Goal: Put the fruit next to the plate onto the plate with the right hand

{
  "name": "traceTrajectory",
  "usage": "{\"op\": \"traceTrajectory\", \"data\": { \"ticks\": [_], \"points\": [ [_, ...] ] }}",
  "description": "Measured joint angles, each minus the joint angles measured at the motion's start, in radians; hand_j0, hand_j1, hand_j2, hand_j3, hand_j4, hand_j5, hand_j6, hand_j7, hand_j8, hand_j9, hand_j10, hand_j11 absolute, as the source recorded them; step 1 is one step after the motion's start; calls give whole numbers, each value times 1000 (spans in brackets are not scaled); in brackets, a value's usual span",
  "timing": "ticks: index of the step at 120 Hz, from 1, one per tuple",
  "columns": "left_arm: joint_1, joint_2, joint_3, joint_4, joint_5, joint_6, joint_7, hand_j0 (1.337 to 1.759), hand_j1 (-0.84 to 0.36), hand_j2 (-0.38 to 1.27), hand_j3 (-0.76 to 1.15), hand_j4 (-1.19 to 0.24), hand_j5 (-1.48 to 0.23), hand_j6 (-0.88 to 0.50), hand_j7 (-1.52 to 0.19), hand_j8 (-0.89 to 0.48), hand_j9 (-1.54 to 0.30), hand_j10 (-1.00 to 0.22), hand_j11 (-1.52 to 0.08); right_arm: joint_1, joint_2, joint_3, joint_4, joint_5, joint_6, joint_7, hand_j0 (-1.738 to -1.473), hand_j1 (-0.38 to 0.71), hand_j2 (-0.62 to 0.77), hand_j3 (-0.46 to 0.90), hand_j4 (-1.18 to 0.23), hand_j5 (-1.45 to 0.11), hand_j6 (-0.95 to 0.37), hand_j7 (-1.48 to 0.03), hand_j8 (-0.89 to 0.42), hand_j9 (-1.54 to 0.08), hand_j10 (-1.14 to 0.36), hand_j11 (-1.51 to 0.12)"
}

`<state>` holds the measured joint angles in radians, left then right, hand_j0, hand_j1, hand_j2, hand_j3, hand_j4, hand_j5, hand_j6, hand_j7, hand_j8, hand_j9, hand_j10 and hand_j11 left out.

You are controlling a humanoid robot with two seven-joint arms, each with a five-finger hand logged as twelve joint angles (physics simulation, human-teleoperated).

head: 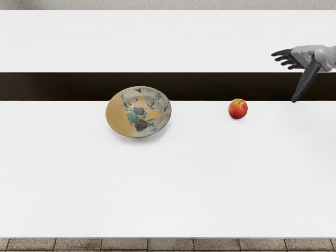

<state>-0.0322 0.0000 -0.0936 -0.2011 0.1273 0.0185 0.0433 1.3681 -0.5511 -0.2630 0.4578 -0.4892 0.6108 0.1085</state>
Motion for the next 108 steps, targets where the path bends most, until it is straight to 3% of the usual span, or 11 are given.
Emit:
{"op": "traceTrajectory", "data": {
  "ticks": [10, 31, 41, 52, 66, 72, 78, 90, 108],
  "points": [
    [0, 0, 0, 0, 0, 0, 0, 1658, 349, 0, 0, 0, 0, 0, 0, 0, 0, 0, 0, 2, 6, -5, 0, -3, 0, -9, -1658, -322, -4, 0, -27, -31, -28, -31, -27, -31, -25, -31],
    [0, 0, 0, 0, 0, 0, 0, 1658, 349, 0, 0, 0, 0, 0, 0, 0, 0, 0, 0, 65, 24, -1, -1, -5, 0, -174, -1658, -321, -4, 0, -27, -31, -28, -31, -26, -31, -25, -31],
    [0, 0, 0, 0, 0, 0, 0, 1658, 349, 0, 0, 0, 0, 0, 0, 0, 0, 0, 0, 90, 37, 1, 18, -6, 0, -222, -1658, -320, -4, 0, -28, -33, -28, -33, -28, -33, -27, -33],
    [0, 0, 0, 0, 0, 0, 0, 1658, 349, 0, 0, 0, 0, 0, 0, 0, 0, 0, 0, 111, 2, 19, 169, -5, 0, -288, -1658, -318, -5, 0, -29, -35, -30, -34, -29, -34, -28, -34],
    [0, 0, 0, 0, 0, 0, 0, 1658, 349, 0, 0, 0, 0, 0, 0, 0, 0, 0, 0, 121, -118, 124, 483, -10, 0, -492, -1658, -317, -5, 0, -29, -35, -30, -35, -29, -35, -29, -35],
    [0, 0, 0, 0, 0, 0, 0, 1658, 349, 0, 0, 0, 0, 0, 0, 0, 0, 0, 0, 124, -120, 148, 568, -30, -30, -573, -1658, -317, -5, 0, -30, -35, -31, -35, -30, -35, -29, -35],
    [0, 0, 0, 0, 0, 0, 0, 1658, 349, 0, 0, 0, 0, 0, 0, 0, 0, 0, 0, 127, -108, 168, 624, -58, -86, -629, -1658, -317, -5, 0, -30, -35, -31, -35, -30, -35, -29, -35],
    [0, 0, 0, 0, 0, 0, 0, 1658, 349, 0, 0, 0, 0, 0, 0, 0, 0, 0, 0, 139, -105, 224, 681, -91, -146, -685, -1658, -319, -5, 0, -29, -34, -30, -34, -29, -34, -28, -34],
    [0, 0, 0, 0, 0, 0, 0, 1658, 349, 0, 0, 0, 0, 0, 0, 0, 0, 0, 0, 133, -51, 245, 709, -179, -263, -711, -1658, -318, -5, 0, -29, -35, -30, -34, -29, -34, -28, -34]
  ]
}}
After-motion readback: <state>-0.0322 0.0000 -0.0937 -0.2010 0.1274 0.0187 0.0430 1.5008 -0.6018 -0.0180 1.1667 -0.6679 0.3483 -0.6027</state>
